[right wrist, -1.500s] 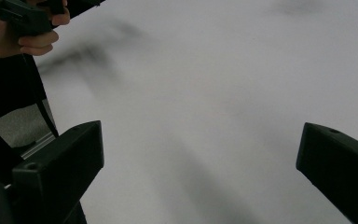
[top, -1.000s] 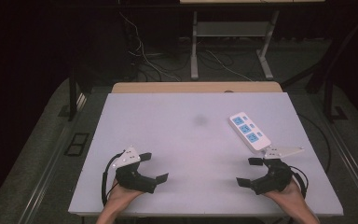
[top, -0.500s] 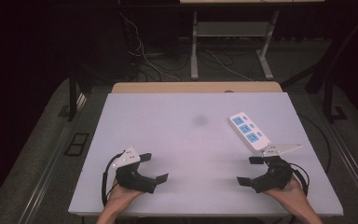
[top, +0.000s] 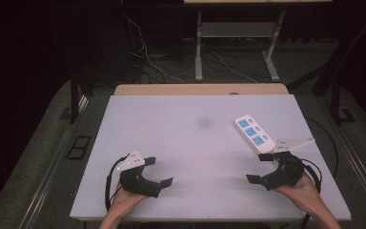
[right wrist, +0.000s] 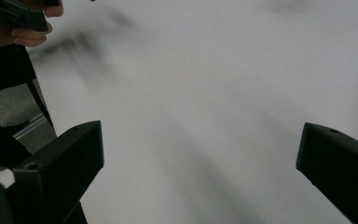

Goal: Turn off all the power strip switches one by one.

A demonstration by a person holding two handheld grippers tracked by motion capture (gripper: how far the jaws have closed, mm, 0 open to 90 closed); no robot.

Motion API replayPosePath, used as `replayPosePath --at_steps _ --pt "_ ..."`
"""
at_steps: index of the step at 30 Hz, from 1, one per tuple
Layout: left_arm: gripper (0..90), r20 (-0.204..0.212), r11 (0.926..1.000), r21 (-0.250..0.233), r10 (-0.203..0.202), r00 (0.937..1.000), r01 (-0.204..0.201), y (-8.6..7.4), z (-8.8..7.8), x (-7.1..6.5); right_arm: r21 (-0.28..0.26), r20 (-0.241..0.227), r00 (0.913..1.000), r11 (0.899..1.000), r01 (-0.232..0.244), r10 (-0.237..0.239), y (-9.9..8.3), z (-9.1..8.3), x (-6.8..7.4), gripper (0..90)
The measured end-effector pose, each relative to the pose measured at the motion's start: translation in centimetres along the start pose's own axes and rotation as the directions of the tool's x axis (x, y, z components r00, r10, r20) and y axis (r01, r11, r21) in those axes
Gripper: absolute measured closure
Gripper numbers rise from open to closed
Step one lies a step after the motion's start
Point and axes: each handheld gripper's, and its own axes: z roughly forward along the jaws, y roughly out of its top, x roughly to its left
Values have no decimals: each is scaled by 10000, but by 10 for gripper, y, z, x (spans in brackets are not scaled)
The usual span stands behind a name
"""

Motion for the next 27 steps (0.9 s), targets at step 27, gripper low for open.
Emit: replayPosePath --at_steps 27 --pt "0 -57 10000 15 -79 10000 79 -1 3 2 374 393 9992 9993 -48 34 23 -11 -25 5"
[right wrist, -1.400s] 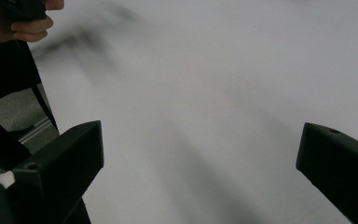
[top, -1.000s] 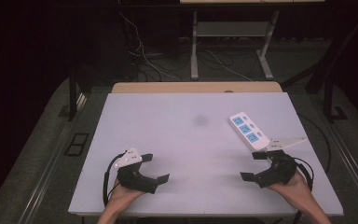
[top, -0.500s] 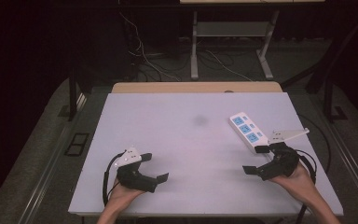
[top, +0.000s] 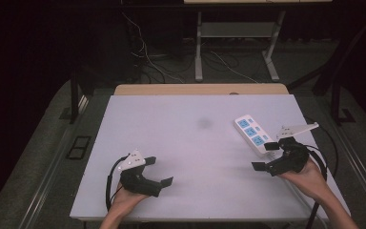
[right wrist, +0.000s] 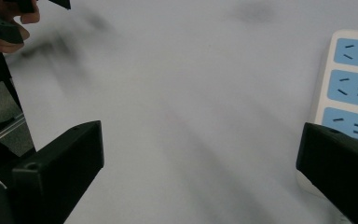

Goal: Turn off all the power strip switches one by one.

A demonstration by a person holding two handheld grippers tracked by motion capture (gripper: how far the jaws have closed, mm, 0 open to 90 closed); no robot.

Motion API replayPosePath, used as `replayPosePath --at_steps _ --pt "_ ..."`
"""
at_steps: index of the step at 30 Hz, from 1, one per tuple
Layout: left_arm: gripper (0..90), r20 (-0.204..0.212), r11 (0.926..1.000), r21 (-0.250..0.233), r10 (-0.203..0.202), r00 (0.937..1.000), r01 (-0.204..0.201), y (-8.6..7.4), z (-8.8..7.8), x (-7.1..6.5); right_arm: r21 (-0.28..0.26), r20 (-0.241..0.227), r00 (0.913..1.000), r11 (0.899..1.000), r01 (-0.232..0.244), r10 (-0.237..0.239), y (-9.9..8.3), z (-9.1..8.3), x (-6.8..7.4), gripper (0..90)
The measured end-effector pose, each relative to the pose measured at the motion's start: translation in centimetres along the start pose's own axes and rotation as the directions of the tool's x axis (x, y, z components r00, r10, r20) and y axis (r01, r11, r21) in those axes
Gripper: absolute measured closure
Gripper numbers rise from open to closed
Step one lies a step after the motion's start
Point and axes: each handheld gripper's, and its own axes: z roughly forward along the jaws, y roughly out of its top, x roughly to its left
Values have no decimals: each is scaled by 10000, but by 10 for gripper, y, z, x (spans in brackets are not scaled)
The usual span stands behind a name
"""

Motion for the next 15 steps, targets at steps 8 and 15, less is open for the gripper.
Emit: replayPosePath --at_steps 8,15 --pt "0 -12 10000 -42 -14 10000 14 0 0 0 67 97 9999 10000 29 -30 9 -8 -9 5" --pt "0 -48 10000 -59 -13 10000 13 0 0 0 47 160 9999 10000 10 -11 15 -13 -14 5"
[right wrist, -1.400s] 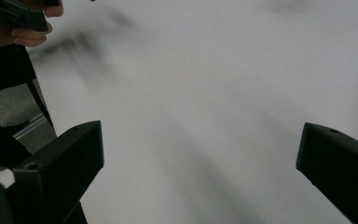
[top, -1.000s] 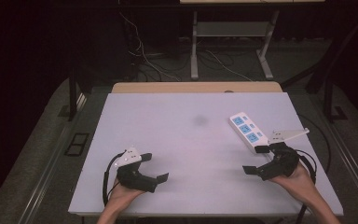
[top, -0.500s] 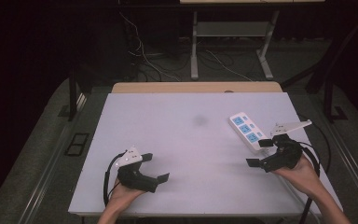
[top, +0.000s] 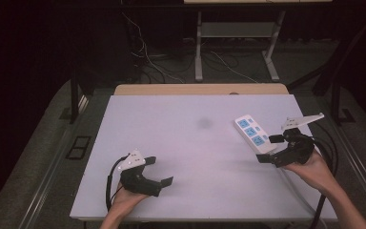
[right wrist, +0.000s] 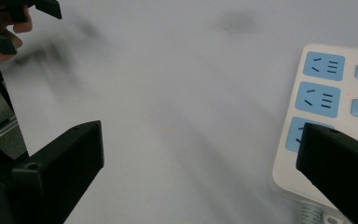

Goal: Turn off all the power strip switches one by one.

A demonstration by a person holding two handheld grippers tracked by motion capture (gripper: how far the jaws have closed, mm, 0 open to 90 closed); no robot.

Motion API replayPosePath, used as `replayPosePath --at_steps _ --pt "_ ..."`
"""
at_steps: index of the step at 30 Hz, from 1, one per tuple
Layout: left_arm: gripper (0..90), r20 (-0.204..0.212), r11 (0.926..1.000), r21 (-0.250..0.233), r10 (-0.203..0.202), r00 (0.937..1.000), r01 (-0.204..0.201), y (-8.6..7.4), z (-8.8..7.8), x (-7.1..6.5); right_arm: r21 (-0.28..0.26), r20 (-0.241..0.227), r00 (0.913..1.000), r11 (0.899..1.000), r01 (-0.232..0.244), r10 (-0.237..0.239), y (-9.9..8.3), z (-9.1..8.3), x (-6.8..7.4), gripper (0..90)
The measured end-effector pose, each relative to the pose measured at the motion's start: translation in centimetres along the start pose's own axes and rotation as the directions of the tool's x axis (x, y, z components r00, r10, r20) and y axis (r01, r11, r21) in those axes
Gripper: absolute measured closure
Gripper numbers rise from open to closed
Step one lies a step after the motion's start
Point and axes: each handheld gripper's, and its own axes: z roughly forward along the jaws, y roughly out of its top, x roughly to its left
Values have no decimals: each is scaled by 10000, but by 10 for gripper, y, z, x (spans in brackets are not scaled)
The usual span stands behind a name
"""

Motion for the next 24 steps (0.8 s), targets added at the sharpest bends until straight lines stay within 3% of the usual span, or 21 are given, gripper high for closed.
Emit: replayPosePath --at_steps 24 --pt "0 38 10000 48 20 10000 -20 0 1 0 337 363 9986 9986 -401 389 18 10 -29 5"
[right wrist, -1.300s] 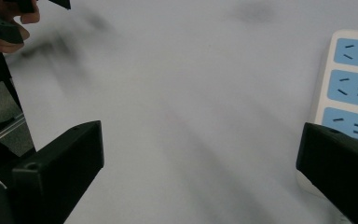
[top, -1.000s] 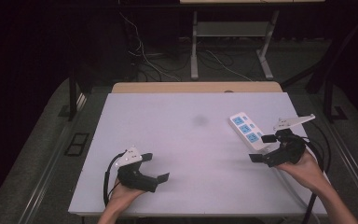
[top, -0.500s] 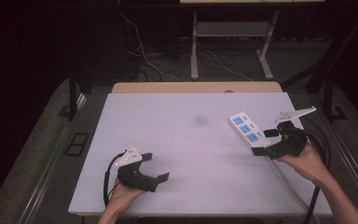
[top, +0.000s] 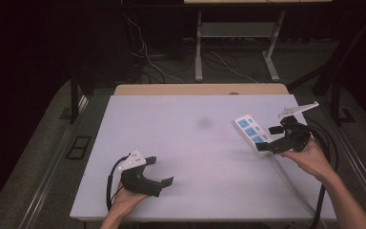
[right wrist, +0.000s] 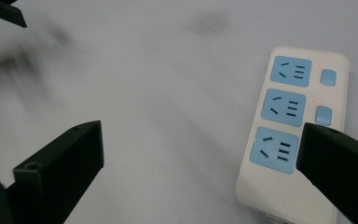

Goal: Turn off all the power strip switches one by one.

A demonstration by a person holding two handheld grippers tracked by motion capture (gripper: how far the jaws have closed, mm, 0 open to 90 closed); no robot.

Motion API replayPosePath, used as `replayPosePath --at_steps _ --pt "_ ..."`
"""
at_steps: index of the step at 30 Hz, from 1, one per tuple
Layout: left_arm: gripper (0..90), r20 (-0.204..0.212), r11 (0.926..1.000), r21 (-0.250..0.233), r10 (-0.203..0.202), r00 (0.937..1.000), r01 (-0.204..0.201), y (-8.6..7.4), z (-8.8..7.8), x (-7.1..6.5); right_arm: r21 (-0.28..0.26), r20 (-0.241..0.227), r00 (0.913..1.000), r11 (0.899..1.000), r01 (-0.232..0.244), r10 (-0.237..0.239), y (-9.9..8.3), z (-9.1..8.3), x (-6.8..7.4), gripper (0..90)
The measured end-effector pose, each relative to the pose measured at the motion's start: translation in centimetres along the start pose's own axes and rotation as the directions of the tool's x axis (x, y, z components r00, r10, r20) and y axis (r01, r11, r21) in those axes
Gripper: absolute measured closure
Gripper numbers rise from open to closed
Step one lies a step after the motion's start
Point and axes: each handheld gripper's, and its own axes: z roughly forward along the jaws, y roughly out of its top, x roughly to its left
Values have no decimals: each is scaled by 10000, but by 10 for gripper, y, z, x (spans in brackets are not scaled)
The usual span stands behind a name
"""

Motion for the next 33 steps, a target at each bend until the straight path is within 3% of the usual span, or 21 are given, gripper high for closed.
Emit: replayPosePath --at_steps 14,22,24,27,33 --pt "0 25 10000 -3 -11 10000 11 0 0 1 11 393 9985 9993 -381 381 9 9 -16 5" --pt "0 4 10000 -5 7 10000 -7 0 -1 1 -5 742 9936 9963 -855 853 8 12 -32 13" --pt "0 6 10000 2 10 10000 -10 0 -1 1 -115 680 9947 9970 -768 774 7 10 -35 155" --pt "0 11 10000 3 15 10000 -15 0 -1 2 -417 804 9937 9963 -747 779 7 6 -39 297" --pt "0 1 10000 9 14 10000 -14 -1 -1 2 -632 928 9899 9928 -1015 1071 7 5 -48 505"
